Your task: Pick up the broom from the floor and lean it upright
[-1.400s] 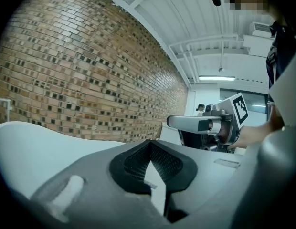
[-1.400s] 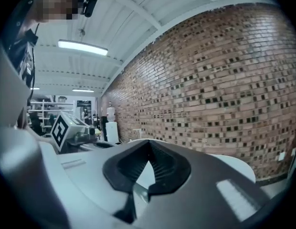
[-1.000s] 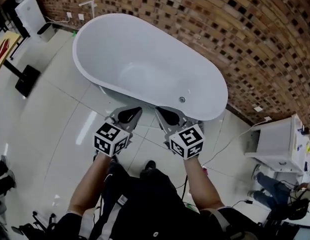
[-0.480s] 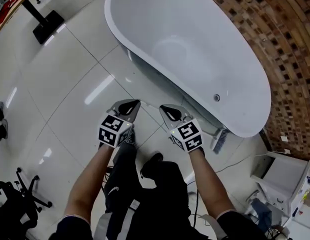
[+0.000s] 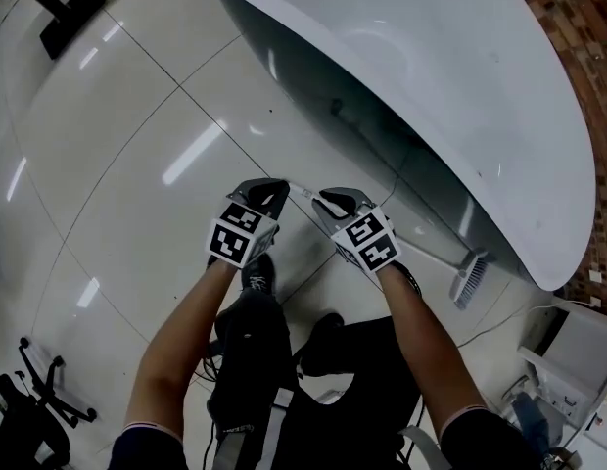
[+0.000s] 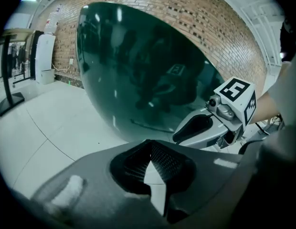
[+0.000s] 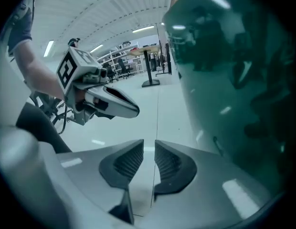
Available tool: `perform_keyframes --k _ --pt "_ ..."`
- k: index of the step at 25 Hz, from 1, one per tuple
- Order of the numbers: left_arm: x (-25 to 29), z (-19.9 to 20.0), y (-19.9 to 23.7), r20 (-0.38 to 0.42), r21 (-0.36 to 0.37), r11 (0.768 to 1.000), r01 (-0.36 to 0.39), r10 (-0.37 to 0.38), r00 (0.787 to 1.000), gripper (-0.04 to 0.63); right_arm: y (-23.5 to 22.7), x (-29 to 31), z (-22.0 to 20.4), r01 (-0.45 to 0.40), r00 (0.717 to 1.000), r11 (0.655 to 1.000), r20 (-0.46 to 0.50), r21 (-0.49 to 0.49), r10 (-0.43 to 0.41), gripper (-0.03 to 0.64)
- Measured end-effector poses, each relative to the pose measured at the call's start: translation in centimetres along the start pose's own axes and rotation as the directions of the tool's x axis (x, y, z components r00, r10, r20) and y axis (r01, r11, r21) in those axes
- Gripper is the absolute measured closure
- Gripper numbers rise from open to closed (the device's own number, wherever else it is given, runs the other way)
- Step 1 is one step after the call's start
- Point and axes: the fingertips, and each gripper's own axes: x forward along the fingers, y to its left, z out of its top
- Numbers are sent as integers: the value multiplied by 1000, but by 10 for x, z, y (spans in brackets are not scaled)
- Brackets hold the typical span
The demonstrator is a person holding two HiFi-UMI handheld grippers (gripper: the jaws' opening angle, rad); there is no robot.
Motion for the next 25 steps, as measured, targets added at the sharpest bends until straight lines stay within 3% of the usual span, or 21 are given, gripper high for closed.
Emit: perform_keyframes --k 9,13,18,22,25 --pt "91 -101 48 -82 83 996 -16 22 996 595 -37 130 -96 -42 992 997 -120 -63 35 495" --pt "114 -136 58 -94 56 998 -20 25 995 595 -50 172 -135 -65 985 995 -167 -77 52 474" --pt "122 -170 70 -112 -7 999 -51 50 992 595 -48 210 -192 -121 956 989 -280 -89 92 431" --pt "115 -181 70 -126 -23 998 -59 55 991 595 -45 218 -211 -79 950 979 -312 -185 18 478" --pt "110 -180 71 -128 -19 998 -67 64 990 595 -40 218 -210 -96 945 967 -327 -234 15 512"
